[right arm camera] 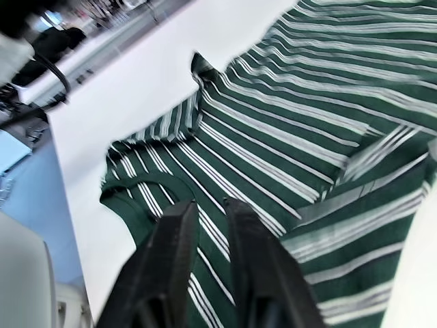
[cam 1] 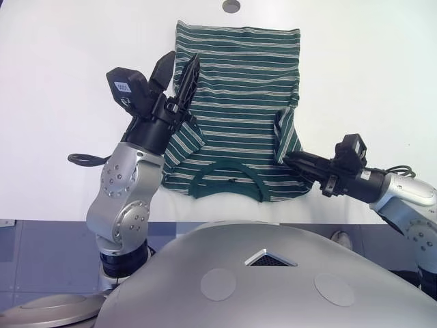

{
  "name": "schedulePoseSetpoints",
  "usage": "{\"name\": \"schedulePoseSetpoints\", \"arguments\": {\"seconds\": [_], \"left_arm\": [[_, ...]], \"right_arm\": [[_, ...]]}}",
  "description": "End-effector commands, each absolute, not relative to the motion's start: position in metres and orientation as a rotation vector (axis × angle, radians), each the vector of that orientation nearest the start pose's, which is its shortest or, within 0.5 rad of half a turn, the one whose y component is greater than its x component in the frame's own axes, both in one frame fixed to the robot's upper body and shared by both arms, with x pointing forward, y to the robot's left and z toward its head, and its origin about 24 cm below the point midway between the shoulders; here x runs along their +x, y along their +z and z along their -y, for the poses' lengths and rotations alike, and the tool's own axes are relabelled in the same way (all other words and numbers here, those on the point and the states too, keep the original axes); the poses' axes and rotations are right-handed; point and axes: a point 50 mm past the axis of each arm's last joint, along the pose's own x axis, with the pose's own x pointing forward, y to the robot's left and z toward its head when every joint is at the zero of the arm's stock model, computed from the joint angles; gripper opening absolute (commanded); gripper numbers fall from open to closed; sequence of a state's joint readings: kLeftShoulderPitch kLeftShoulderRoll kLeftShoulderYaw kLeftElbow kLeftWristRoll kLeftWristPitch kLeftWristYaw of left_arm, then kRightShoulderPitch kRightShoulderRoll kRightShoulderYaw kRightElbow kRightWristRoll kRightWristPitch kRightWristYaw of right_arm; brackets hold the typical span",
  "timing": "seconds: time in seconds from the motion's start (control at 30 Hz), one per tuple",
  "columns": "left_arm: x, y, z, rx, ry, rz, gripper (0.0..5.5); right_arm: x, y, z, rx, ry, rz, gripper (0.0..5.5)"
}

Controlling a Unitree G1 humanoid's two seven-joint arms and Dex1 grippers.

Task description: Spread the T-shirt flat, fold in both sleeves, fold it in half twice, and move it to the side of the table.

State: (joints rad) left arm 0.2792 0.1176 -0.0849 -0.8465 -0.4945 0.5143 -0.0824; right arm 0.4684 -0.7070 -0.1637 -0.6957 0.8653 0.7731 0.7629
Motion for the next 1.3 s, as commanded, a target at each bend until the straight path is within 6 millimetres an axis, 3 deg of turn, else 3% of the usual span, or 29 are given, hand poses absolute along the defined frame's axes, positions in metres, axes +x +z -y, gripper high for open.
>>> {"name": "schedulePoseSetpoints", "arguments": {"seconds": [0.03,0.07,0.1,0.13,0.2,0.3,0.37,0.43,0.57,0.7,1.0,1.3], "left_arm": [[0.179,0.131,-0.123,-0.306,-0.369,0.071,2.33],[0.180,0.131,-0.123,-0.302,-0.372,0.077,2.33],[0.181,0.132,-0.126,-0.245,-0.414,0.084,2.33],[0.181,0.134,-0.136,-0.048,-0.514,0.110,2.33],[0.184,0.139,-0.162,0.525,-0.757,0.185,2.91],[0.181,0.124,-0.202,1.083,-1.064,0.152,3.50],[0.168,0.105,-0.235,1.294,-1.223,0.069,3.90],[0.158,0.094,-0.257,1.357,-1.299,0.019,4.25],[0.147,0.080,-0.293,1.439,-1.416,-0.085,4.25],[0.136,0.069,-0.306,1.436,-1.535,-0.110,4.25],[0.136,0.041,-0.259,1.327,-1.657,0.099,4.25],[0.134,0.031,-0.246,1.290,-1.658,0.110,4.25]], "right_arm": [[0.141,0.103,0.191,0.365,1.048,-0.581,1.59],[0.145,0.107,0.191,0.386,1.054,-0.575,1.99],[0.160,0.109,0.199,0.256,1.008,-0.512,2.11],[0.174,0.111,0.214,-0.001,0.960,-0.421,2.11],[0.189,0.114,0.240,-0.510,0.932,-0.252,2.72],[0.181,0.104,0.272,-0.961,0.982,-0.130,3.35],[0.158,0.086,0.288,-1.097,1.078,-0.119,3.78],[0.137,0.073,0.291,-1.119,1.166,-0.119,4.22],[0.110,0.060,0.290,-1.136,1.283,-0.092,4.22],[0.097,0.050,0.285,-1.128,1.320,-0.048,4.22],[0.104,0.028,0.268,-1.169,1.375,0.024,4.22],[0.097,0.013,0.271,-1.156,1.505,-0.068,4.22]]}}
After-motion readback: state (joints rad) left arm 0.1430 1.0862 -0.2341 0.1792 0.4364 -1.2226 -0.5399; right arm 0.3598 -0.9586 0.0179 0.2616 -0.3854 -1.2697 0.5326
